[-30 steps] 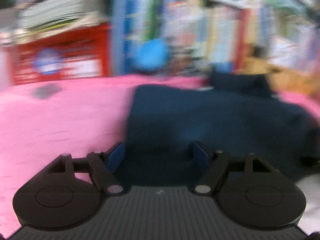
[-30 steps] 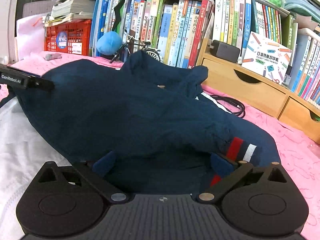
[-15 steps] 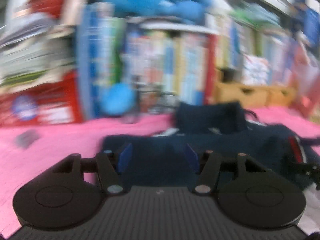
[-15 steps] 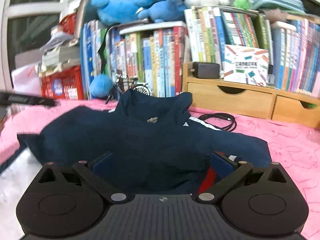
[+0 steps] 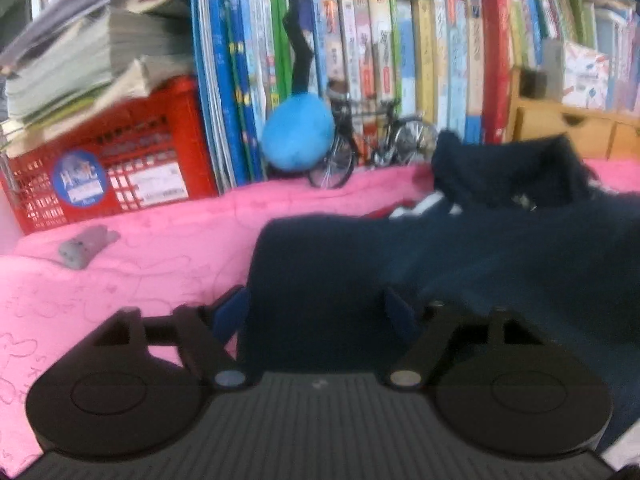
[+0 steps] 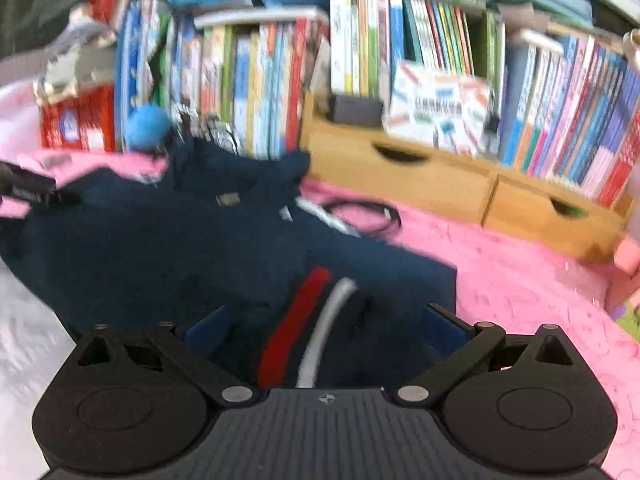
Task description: Fold clothes
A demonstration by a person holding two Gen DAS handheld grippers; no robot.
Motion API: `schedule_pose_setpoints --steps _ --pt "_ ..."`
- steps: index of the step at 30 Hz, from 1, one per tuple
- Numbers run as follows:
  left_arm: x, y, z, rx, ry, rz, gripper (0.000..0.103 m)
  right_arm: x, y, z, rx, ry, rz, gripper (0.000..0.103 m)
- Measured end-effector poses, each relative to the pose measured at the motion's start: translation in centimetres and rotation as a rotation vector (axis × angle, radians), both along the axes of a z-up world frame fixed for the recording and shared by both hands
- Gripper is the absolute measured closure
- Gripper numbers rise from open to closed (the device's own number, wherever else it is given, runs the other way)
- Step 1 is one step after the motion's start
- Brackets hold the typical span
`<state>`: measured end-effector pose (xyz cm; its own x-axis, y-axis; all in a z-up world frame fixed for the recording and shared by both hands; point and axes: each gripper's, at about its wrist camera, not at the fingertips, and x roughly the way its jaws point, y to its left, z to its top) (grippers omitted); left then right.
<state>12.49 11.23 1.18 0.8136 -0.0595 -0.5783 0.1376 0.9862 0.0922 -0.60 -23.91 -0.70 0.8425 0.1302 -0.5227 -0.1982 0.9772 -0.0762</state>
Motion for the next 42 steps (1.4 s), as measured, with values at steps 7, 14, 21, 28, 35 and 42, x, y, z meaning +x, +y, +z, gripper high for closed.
schedule_pose_setpoints --steps 7,14,21,28,35,42 --pt "-3.4 1.9 -0.8 -0.01 0.005 -0.034 0.029 0.9 3.2 -0.4 0.08 0.001 0.167 0.0" --pt "-2.9 3.8 -1.1 -0.124 0.052 0.02 0.014 1.5 4.9 -2.5 0.012 0.084 0.177 0.0" --pt "-2.6 4.6 -1.3 -0.168 0.079 0.043 0.006 1.8 5.5 -2.9 -0.022 0.11 0.175 0.0" --pt "-2.4 4.6 -1.2 -0.163 0.085 0.058 0.002 2.0 5.4 -2.9 -0.011 0.119 0.174 0.0" --pt "-2.4 4.7 -1.2 -0.161 0.086 0.058 0.001 -0.2 7.7 -0.8 -0.07 0.06 0.091 0.0" --pt "-2.4 4.7 -1.2 -0.163 0.086 0.06 0.001 -0.3 11.5 0.5 0.18 0.075 0.152 0.0"
